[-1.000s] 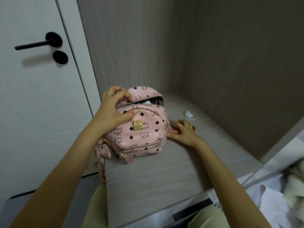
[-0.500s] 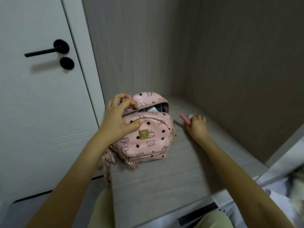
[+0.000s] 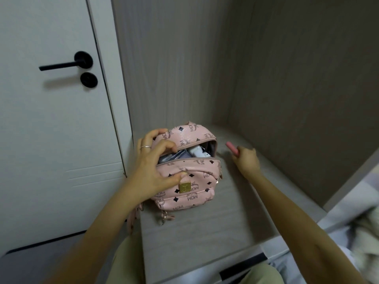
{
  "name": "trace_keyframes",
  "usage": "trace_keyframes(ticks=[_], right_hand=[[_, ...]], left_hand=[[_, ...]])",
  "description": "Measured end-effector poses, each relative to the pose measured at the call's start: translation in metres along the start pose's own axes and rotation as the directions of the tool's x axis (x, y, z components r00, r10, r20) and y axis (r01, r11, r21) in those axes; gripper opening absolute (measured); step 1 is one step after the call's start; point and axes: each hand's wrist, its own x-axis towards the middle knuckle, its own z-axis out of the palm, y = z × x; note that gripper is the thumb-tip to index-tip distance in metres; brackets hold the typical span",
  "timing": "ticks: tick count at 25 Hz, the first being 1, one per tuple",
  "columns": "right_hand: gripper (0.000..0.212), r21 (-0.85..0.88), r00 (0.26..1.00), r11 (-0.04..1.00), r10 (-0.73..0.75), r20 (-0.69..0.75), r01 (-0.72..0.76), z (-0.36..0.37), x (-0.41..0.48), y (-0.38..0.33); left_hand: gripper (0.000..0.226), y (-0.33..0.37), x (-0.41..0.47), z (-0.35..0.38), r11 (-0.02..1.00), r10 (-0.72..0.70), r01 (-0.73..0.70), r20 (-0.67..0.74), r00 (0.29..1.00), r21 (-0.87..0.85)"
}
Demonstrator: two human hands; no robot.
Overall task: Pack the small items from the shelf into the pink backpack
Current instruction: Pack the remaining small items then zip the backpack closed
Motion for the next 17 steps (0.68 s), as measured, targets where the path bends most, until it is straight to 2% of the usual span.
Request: trace_keyframes(ticks=[2, 3, 5, 6, 7, 10, 13, 15, 17], right_hand=[[0.017, 0.369, 0.987, 0.927, 0.117, -0.111, -0.068, -0.019, -0.013, -0.022], [0.012, 0.547, 0.974, 0.835, 0.170, -0.149, -0.062, -0.033, -0.021, -0.036], [0.013, 0.825, 0.955, 0.564, 0.231, -0.186, 0.024, -0.067, -0.040, -0.058], [0.017, 0.898, 0.953, 0.436, 0.239, -0.188, 0.068, -0.085, -0.053, -0.066], [0.019, 0.927, 0.958, 0.362, 0.217, -0.188, 0.100, -0.102, -0.067, -0.071], [0.018, 0.925, 0.988, 0.355, 0.026, -0.154, 0.135, -0.130, -0.105, -0.082], [0.013, 0.931, 0.994, 0.361, -0.112, -0.021, 0.060, -0.129, -0.125, -0.090], [0.006, 0.931, 0.988, 0.362, -0.123, 0.094, -0.043, -0.123, -0.129, -0.094], [0.007, 0.872, 0.987, 0.485, -0.093, 0.129, -0.069, -0.116, -0.128, -0.103]], left_hand=[[0.037, 0.004, -0.006, -0.001, 1.000, 0.013, -0.013, 0.010, 1.000, 0.016], [0.037, 0.005, -0.010, -0.002, 1.000, 0.021, -0.021, 0.016, 1.000, 0.022], [0.045, 0.005, -0.015, -0.003, 0.999, 0.036, -0.037, 0.021, 0.999, 0.030], [0.052, 0.005, -0.017, -0.003, 0.998, 0.046, -0.047, 0.020, 0.999, 0.041], [0.059, 0.006, -0.019, -0.003, 0.997, 0.055, -0.056, 0.018, 0.998, 0.054], [0.073, 0.009, -0.023, -0.001, 0.995, 0.061, -0.061, 0.012, 0.998, 0.084], [0.080, 0.010, -0.023, -0.003, 0.994, 0.042, -0.045, 0.034, 0.999, 0.099], [0.088, 0.010, -0.022, -0.006, 0.993, 0.028, -0.037, 0.081, 0.996, 0.109], [0.096, 0.011, -0.021, -0.009, 0.994, 0.009, -0.023, 0.131, 0.991, 0.106]])
